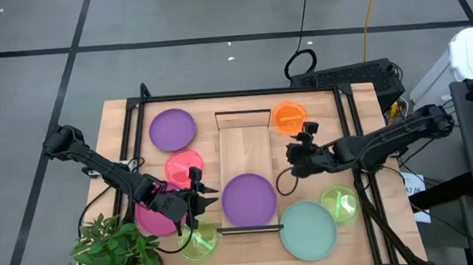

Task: Place and stack plates onto a shelf
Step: Put the small pink plate on the shelf

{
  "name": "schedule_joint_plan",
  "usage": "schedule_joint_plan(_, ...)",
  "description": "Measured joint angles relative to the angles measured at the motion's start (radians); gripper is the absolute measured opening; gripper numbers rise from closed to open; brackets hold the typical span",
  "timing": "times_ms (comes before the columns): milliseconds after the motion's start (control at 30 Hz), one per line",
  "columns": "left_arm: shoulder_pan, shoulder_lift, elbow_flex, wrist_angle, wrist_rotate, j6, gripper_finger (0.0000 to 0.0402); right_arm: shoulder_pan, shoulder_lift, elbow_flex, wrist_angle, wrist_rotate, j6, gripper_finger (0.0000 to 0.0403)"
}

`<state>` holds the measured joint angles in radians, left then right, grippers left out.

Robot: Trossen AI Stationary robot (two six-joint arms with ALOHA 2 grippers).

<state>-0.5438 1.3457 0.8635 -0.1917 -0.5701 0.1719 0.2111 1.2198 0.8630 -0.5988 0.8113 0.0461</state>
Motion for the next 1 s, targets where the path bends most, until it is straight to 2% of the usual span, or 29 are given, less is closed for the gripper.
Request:
schedule_joint_plan(100, 0.002, 0.000, 0.000, 0.002, -0.009, 0.008, 0.0116, -0.051, 0.000, -0.077, 0.090, -0.004, -0.037, 0.0160)
schedule_joint_plan(267, 0.017, 0.000, 0.000, 0.037, -0.081, 0.046, 0.0116, -0.117, 0.000, -0.193, 0.121, -0.082, -0.059, 0.0160)
schedule_joint_plan(433, 0.031, 0.000, 0.000, 0.076, -0.085, 0.032, 0.0116, -0.168, 0.000, -0.268, 0.178, -0.109, -0.117, 0.0160)
schedule_joint_plan(533, 0.033, 0.000, 0.000, 0.092, -0.085, 0.032, 0.0116, -0.192, 0.000, -0.292, 0.233, -0.191, -0.196, 0.0160)
schedule_joint_plan(733, 0.033, 0.000, 0.000, 0.089, -0.085, 0.018, 0.0116, -0.271, 0.000, -0.300, 0.365, -0.225, -0.312, 0.0160)
schedule_joint_plan(1000, 0.033, 0.000, 0.000, 0.076, -0.085, -0.046, 0.0116, -0.398, 0.036, -0.300, 0.430, -0.320, -0.335, 0.0160)
